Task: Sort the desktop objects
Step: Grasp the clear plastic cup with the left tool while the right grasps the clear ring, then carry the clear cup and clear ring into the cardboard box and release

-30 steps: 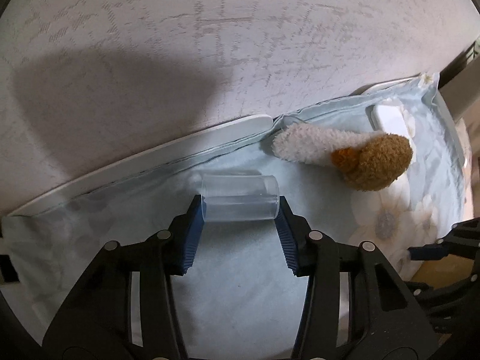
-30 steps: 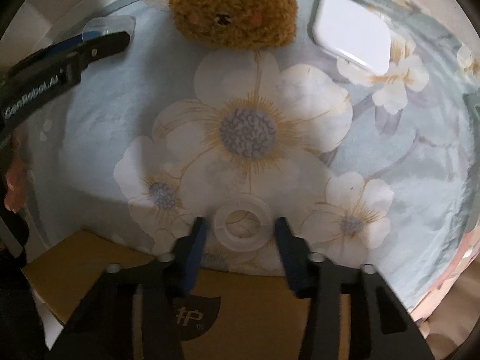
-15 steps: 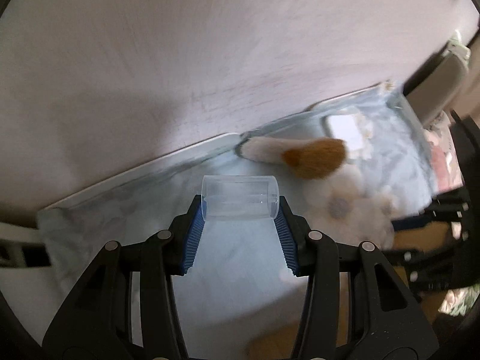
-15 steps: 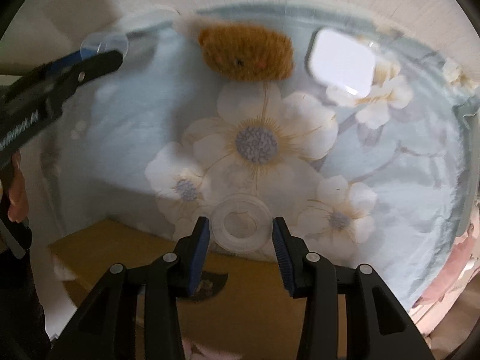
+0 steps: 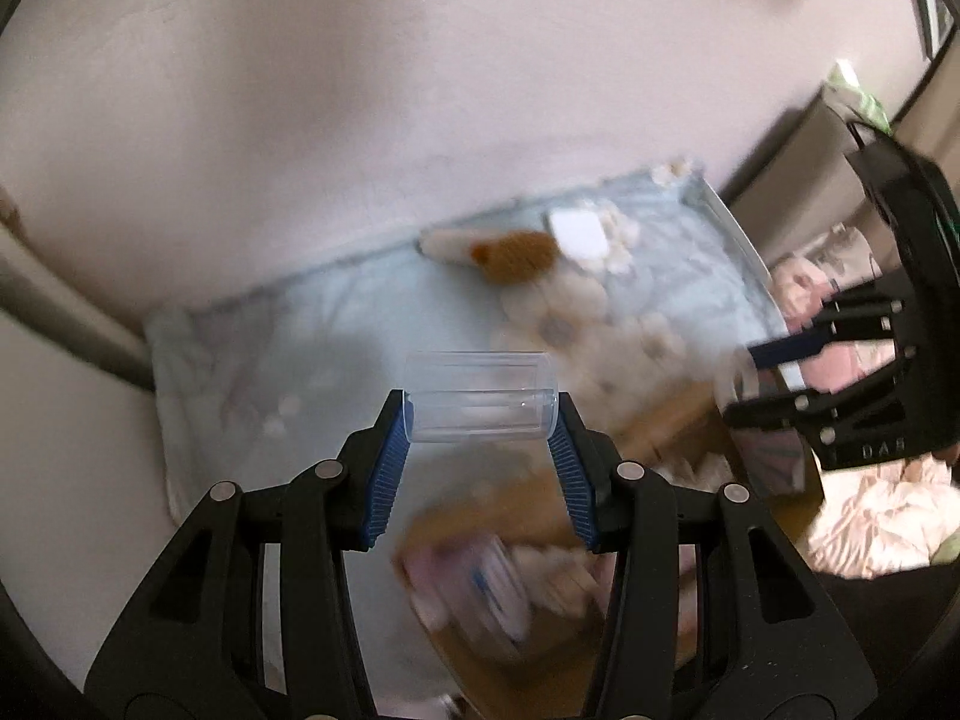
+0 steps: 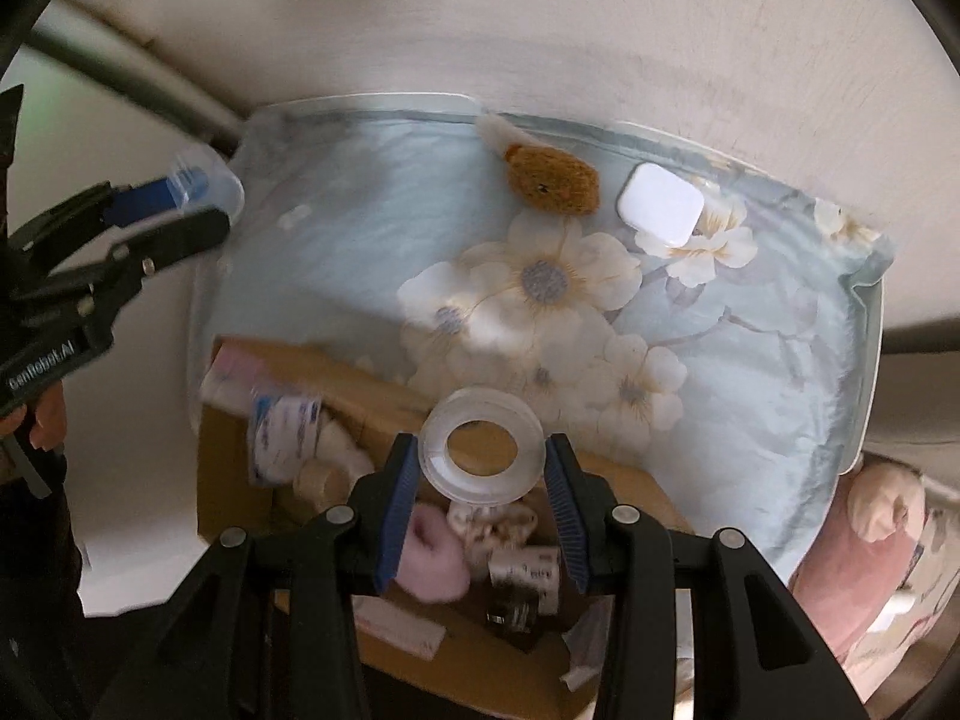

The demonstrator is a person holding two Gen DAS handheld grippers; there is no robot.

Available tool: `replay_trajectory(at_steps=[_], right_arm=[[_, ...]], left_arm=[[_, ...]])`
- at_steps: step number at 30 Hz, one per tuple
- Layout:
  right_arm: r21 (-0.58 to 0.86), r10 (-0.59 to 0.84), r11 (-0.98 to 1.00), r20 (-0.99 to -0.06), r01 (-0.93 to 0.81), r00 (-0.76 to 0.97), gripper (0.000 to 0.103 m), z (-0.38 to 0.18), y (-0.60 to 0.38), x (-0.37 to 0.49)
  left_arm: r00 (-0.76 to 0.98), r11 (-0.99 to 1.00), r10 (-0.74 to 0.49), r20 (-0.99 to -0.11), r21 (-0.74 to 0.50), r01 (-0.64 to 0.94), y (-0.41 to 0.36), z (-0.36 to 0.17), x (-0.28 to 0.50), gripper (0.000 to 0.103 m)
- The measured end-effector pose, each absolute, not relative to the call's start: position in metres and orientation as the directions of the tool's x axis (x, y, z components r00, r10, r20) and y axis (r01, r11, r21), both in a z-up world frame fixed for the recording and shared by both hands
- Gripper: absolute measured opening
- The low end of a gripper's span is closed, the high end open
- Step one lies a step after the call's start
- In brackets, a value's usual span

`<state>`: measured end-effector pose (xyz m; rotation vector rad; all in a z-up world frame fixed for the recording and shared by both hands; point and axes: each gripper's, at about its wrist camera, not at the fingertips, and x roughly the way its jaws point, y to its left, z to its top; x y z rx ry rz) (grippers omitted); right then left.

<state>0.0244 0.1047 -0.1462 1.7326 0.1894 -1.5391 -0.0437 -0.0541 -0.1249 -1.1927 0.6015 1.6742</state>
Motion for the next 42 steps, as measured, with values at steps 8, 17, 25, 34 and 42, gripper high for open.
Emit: replay_trajectory(at_steps=[8,17,25,34,42], right_arm=[[0.435,-0.367,-0.620,-0.896,0.653,0.249,0.039,-0.144,0.119,0.079],[0.427,-0.364,-0.604,-0.899,0.673,0.244,0.039,-0.165,0.136,0.120],[0.444,-0.368,-0.621,-0.893,0.646,0.260,0.039,-0.183,0.144,0.139],[0.441,-0.383,-0.628,-0.892,0.641,0.239,0.039,-0.178,0.149,0.144],[0.457,-0.417,-0.613,-0.880,0.645,0.227,0.088,-0.174,0.150,0.145]], left_arm=[[-0.030,-0.442,0.363,-0.931,-0.144,-0.886,-0.086,-0.147,0.012,0.043],[-0.009,-0.516,0.317,-0.948,-0.165,-0.840,-0.116,-0.183,0.053,0.043],[-0.043,-0.534,0.317,-0.948,-0.141,-0.834,-0.112,-0.184,0.066,0.043],[-0.027,-0.522,0.301,-0.953,-0.140,-0.842,-0.110,-0.188,0.073,0.043],[-0.099,-0.509,0.254,-0.962,-0.046,-0.860,-0.105,-0.191,0.085,0.103]])
